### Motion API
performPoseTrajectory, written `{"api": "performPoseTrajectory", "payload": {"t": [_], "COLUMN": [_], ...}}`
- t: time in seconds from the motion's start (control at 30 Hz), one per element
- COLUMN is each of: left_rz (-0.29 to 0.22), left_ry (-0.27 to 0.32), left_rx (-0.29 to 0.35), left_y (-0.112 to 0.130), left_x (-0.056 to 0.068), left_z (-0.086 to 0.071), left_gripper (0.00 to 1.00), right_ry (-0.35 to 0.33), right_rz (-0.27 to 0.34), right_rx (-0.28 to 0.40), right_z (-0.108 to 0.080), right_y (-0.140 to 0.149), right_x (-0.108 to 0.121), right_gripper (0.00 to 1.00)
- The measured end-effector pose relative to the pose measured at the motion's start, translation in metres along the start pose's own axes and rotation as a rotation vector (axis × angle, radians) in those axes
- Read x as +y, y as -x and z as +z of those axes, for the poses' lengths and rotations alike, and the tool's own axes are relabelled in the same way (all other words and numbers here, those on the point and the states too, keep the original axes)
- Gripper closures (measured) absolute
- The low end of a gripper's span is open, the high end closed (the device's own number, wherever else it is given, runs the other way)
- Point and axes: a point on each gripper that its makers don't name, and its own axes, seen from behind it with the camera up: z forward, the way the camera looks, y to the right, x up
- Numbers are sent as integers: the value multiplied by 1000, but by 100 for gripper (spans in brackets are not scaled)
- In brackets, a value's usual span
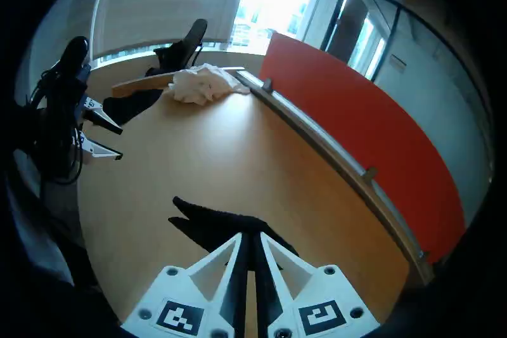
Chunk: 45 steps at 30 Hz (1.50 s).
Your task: Fold towel
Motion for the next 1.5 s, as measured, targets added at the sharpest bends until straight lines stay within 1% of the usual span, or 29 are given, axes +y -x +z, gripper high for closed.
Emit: {"api": "performPoseTrajectory", "payload": {"t": [0.27,0.47,0.9,1.27,1.5], "left_rz": [4,4,-5,-4,-2], "left_ry": [1,-1,-16,-28,-37], "left_rx": [0,-4,-19,-30,-36], "left_y": [-2,-3,-4,-9,-10], "left_x": [1,2,0,0,2], "left_z": [1,3,7,14,16], "left_gripper": [6,6,6,6,6], "right_ry": [7,20,65,114,144], "right_rz": [18,28,52,101,124], "right_rx": [2,-9,-49,-73,-102], "right_z": [-8,-16,-29,-38,-44], "right_y": [3,11,38,62,82], "right_x": [16,39,106,164,197], "right_gripper": [95,95,95,95,95]}}
